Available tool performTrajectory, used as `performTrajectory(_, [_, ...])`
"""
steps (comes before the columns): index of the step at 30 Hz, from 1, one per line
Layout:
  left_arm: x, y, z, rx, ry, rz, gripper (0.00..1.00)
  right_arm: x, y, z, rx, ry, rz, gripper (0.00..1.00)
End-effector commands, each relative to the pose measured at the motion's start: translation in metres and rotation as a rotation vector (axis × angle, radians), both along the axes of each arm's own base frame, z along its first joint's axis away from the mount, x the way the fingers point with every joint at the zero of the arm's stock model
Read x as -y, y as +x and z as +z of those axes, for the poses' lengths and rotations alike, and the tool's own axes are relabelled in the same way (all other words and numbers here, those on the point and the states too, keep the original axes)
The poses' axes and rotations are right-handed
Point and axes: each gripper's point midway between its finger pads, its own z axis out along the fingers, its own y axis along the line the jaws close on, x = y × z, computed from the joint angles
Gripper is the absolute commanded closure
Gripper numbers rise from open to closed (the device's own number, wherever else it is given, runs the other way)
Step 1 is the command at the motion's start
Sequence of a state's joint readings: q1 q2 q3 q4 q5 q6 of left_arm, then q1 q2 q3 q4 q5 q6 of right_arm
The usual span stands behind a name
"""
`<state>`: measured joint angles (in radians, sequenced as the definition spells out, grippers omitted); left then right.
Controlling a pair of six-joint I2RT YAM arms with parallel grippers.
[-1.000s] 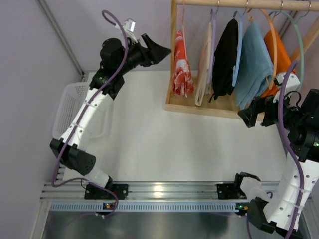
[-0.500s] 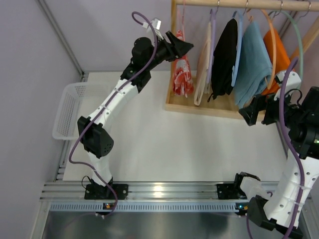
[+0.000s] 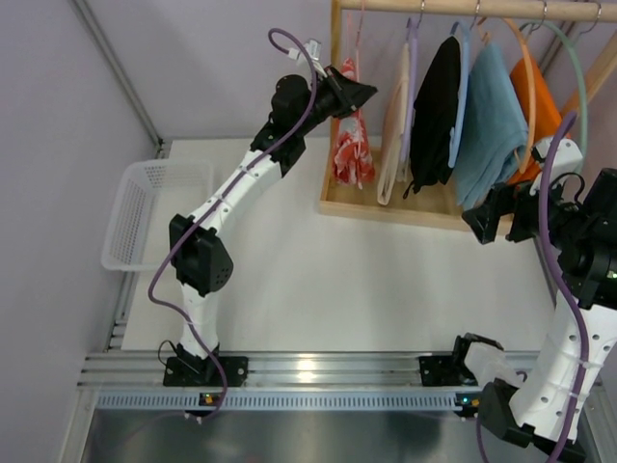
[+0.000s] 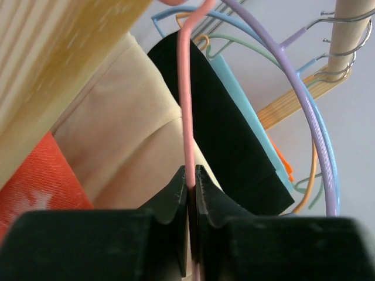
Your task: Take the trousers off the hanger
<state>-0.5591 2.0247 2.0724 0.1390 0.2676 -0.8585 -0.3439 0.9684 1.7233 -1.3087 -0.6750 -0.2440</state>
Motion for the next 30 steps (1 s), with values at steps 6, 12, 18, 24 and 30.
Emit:
performTrajectory(6, [-0.014, -0.035, 0.113, 0.256, -0.169, -0.028, 1.0, -0.001, 0.0, 0.019, 0.087, -0.03, 0.013, 0.01])
performTrajectory(12, [-0.023, -0.072, 0.172, 0.408, -0.224, -0.054, 1.0, -0.003, 0.0, 0.022, 0.099, -0.023, 0.023, 0.01])
performTrajectory(18, [-0.027, -0.112, 0.21, 0.499, -0.261, -0.083, 1.0, -0.007, -0.002, 0.029, 0.131, -0.019, 0.037, 0.01])
performTrajectory(24, [-0.026, -0.135, 0.181, 0.388, -0.219, -0.158, 1.0, -0.016, -0.001, 0.055, 0.242, 0.012, 0.059, 0.01])
performTrajectory(30, [-0.041, -0.176, 0.155, 0.272, -0.204, -0.241, 1.0, -0.038, 0.003, 0.092, 0.338, 0.186, 0.138, 0.01])
